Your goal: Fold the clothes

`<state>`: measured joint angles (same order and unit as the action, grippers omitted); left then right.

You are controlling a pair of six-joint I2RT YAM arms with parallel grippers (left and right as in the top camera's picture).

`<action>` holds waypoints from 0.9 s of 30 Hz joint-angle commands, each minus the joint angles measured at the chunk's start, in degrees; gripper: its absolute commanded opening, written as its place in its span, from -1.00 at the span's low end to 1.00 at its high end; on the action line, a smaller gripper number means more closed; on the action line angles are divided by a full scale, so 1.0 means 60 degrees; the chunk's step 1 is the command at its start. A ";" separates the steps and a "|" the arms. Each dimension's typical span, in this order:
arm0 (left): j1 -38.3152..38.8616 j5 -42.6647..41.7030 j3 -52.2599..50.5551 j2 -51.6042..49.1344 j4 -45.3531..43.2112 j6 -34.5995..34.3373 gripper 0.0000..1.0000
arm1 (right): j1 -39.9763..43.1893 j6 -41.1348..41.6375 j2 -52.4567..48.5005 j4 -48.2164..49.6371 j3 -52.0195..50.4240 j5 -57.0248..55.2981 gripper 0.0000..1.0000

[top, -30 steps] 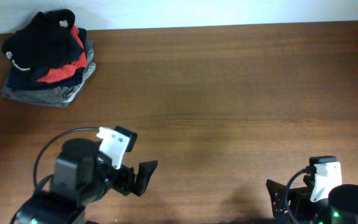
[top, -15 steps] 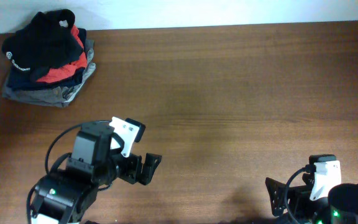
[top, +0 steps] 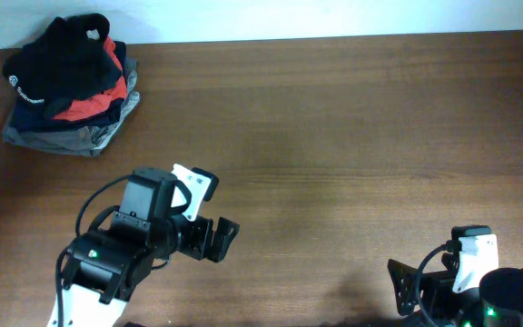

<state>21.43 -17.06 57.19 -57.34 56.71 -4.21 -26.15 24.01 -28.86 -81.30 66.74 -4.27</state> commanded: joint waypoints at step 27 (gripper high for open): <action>0.0036 0.0066 -0.0025 -0.0488 -0.0022 -0.0087 0.99 | 0.4058 -0.1286 0.3508 0.5632 -0.3406 -0.1264 0.98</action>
<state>21.43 -17.04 57.19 -60.12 56.64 -4.21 -2.26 19.20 -9.87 -50.89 51.88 -10.41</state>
